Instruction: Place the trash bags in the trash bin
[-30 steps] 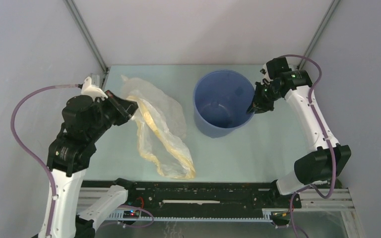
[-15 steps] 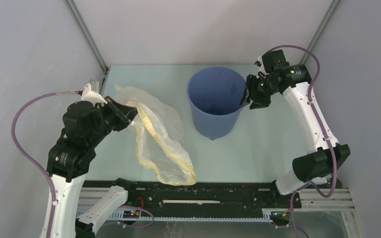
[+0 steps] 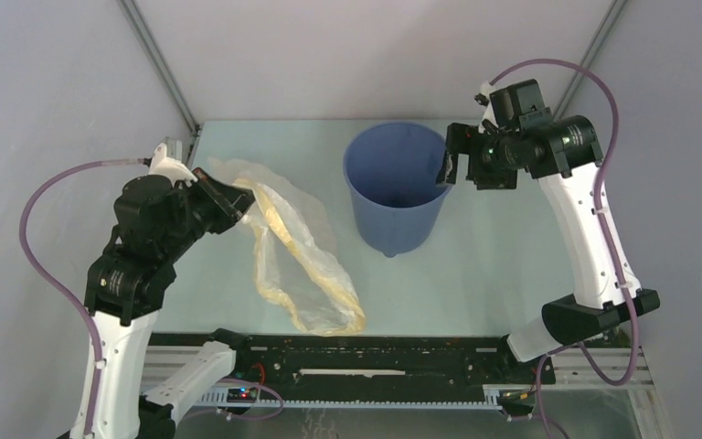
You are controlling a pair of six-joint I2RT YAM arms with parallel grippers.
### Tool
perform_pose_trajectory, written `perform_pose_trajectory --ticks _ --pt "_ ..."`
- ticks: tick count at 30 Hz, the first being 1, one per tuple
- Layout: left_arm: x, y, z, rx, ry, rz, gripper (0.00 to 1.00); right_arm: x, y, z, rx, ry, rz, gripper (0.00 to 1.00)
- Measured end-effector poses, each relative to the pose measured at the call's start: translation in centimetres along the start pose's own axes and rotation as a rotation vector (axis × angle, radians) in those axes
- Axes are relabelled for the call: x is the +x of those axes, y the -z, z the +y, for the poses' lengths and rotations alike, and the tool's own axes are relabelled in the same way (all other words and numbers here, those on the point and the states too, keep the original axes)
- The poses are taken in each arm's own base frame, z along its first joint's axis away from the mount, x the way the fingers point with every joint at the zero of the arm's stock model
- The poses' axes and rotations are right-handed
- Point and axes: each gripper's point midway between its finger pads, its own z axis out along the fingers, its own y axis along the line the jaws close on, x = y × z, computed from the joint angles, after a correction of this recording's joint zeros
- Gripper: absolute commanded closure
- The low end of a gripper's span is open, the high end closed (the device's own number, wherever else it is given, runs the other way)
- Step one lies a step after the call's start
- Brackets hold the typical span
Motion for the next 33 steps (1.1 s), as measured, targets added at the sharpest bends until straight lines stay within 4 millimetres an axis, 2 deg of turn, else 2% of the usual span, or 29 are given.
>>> perform_pose_trajectory --ticks 4,7,10,12,15,18,22,26,29,33 --pt "0.0 0.3 -0.2 0.008 0.015 -0.003 1.0 -1.1 2.6 3.5 -0.036 0.104 -0.088 0.0" --pt "0.0 0.3 -0.3 0.011 0.024 -0.001 1.0 -0.7 4.2 8.3 -0.129 0.22 -0.137 0.0" --pt "0.0 0.4 -0.6 0.02 0.039 0.003 1.0 1.5 4.8 13.7 -0.253 0.351 -0.133 0.0" --pt "-0.1 0.5 -0.9 0.031 0.047 0.006 1.0 4.1 4.7 18.1 -0.361 0.451 -0.103 0.0" --pt "-0.1 0.5 -1.2 0.04 0.061 0.011 1.0 7.6 4.0 22.9 -0.501 0.543 -0.055 0.0" --pt "-0.3 0.4 -1.7 0.05 0.076 0.019 1.0 10.7 2.8 26.1 -0.606 0.598 -0.011 0.0" --pt "-0.7 0.1 -2.1 0.056 0.122 0.014 1.0 13.3 0.4 28.9 -0.671 0.633 -0.027 0.0" --pt "-1.2 0.0 -2.9 0.086 0.177 0.015 1.0 15.1 -3.0 29.4 -0.665 0.627 -0.065 0.0" --pt "-1.5 -0.2 -3.5 0.112 0.212 0.021 1.0 15.1 -4.3 29.5 -0.641 0.616 -0.095 0.0" --pt "-1.7 -0.4 -4.0 0.135 0.252 0.029 1.0 13.6 -3.7 30.3 -0.647 0.598 -0.179 0.0"
